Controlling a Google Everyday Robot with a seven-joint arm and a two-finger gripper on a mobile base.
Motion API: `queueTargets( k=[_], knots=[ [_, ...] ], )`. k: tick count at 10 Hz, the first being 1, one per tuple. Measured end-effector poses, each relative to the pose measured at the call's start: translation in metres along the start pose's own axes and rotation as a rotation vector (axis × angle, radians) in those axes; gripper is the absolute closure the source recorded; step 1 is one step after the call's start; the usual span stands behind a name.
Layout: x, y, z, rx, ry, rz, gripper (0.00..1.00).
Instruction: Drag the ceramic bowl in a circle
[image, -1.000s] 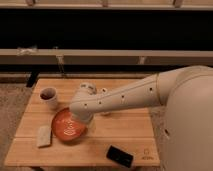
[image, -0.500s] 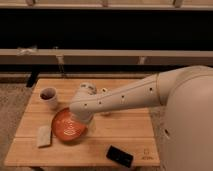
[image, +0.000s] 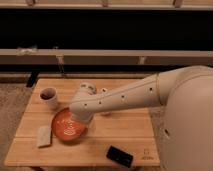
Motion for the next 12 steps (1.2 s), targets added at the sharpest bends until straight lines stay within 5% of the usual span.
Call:
queueTargets(
  k=[3, 8, 12],
  knots=[
    [-0.003, 0.000, 0.006, -0.007, 0.002, -0.028, 0.20],
    [-0.021, -0.006, 0.056, -0.051, -0.022, -0.087, 0.22],
    [-0.026, -0.006, 0.071, -0.068, -0.042, -0.078, 0.59]
  ],
)
